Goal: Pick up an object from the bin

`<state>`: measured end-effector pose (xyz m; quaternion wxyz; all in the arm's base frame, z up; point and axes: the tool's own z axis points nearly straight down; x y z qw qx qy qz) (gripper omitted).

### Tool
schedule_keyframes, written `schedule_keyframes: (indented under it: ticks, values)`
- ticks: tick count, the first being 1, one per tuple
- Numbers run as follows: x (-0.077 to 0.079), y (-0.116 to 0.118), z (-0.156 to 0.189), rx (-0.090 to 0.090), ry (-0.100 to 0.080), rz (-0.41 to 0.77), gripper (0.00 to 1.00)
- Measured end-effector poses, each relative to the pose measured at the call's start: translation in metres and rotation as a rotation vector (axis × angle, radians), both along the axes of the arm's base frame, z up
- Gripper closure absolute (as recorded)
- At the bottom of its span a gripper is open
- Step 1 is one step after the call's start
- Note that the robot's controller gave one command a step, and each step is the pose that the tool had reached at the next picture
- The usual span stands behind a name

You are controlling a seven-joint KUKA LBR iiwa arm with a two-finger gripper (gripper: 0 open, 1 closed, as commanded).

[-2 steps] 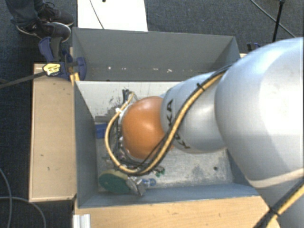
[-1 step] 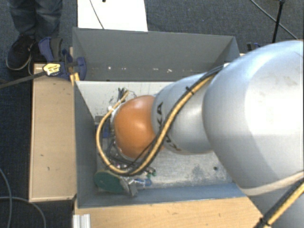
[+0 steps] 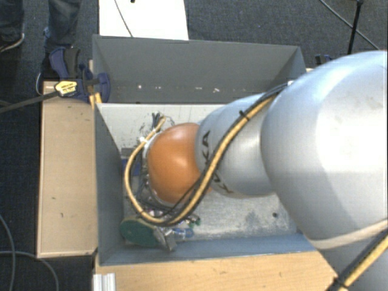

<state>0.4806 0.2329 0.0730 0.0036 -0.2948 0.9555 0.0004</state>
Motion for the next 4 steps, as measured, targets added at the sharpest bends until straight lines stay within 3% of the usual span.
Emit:
schedule_keyframes:
  ticks: [1, 2, 3, 4]
  values:
    - [0.003, 0.007, -0.001, -0.009, 0.004, -0.144, 0.0]
    - [0.001, 0.005, -0.002, -0.014, 0.011, -0.148, 1.0]
    - [0.0, 0.005, 0.079, 0.002, -0.001, -0.14, 1.0]
    - [-0.002, 0.015, 0.145, 0.003, -0.002, -0.143, 1.0]
